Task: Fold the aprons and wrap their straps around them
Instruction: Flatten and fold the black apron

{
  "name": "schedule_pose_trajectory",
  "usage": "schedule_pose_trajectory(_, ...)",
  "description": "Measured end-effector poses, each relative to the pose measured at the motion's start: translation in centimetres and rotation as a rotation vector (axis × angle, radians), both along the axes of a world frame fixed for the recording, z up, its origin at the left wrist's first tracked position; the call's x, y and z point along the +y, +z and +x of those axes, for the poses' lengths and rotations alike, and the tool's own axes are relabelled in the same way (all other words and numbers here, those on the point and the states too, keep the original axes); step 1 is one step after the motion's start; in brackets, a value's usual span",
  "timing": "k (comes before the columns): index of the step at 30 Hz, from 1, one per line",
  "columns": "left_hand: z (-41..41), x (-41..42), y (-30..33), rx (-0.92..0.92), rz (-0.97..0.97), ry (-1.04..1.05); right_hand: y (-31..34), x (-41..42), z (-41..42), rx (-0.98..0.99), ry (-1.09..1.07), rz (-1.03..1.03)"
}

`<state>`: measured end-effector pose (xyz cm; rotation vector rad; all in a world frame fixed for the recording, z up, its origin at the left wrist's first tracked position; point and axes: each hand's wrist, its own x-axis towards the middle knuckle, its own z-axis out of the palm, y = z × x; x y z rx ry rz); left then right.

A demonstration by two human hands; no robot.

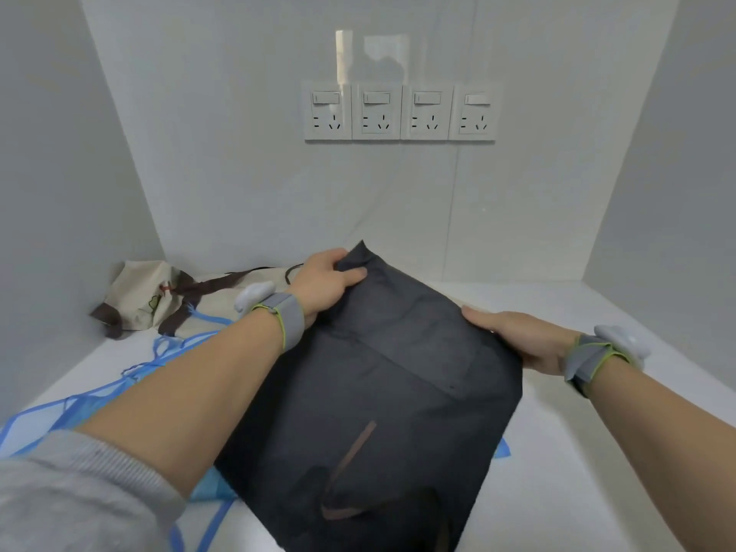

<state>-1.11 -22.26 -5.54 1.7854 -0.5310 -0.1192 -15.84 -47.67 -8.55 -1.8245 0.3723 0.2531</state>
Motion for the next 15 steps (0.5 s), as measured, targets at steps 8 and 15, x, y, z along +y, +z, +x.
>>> schedule_pose_trajectory(8, 1.0, 3.9, -0.3, 0.026, 0.066, 0.227, 0.9, 2.8, 3.7, -0.324, -0.122, -0.638)
schedule_pose_trajectory(15, 1.3, 5.8, 0.8, 0.443, 0.044, 0.013, -0.1, 3.1, 3.4, -0.381, -0.207, -0.204)
